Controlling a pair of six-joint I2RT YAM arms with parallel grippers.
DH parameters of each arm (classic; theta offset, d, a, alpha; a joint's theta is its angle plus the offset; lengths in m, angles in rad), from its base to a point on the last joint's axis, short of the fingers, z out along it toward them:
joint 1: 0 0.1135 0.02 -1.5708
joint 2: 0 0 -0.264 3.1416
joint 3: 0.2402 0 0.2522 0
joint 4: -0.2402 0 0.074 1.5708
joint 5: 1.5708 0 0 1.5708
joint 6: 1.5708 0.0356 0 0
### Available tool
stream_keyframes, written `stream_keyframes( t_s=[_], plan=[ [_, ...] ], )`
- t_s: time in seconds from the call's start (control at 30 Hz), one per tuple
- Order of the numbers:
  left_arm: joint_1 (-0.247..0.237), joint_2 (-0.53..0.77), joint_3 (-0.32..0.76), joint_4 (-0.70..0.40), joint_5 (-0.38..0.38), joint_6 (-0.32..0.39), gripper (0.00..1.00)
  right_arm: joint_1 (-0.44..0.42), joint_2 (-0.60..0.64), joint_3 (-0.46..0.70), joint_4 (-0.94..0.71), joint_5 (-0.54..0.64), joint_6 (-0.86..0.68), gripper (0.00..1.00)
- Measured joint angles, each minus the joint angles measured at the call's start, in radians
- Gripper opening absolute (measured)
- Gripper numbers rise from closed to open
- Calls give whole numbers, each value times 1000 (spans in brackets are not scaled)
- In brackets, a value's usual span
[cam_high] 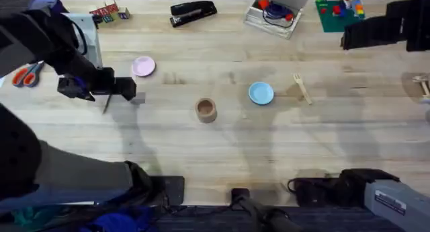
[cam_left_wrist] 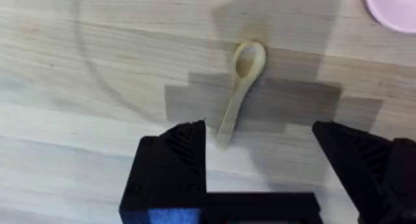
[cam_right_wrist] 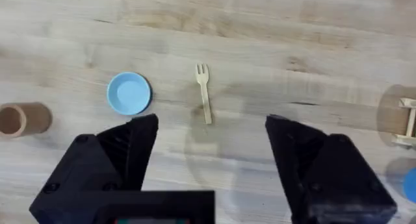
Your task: Pick up a utensil and set it on the pink plate, then put the other utensil in the container.
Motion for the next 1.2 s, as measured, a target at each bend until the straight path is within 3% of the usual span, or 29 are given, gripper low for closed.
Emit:
stream_keyframes(
  t_s=[0.47, 0.83, 1.2],
  plan=[
    [4, 69, 59, -2, 46, 73, 990, 0, 0, 0, 0, 0, 0, 995],
    [93, 68, 70, -20, 149, 149, 990, 0, 0, 0, 0, 0, 0, 995],
    [97, 127, 89, -17, 163, 166, 990, 0, 0, 0, 0, 0, 0, 997]
  ],
)
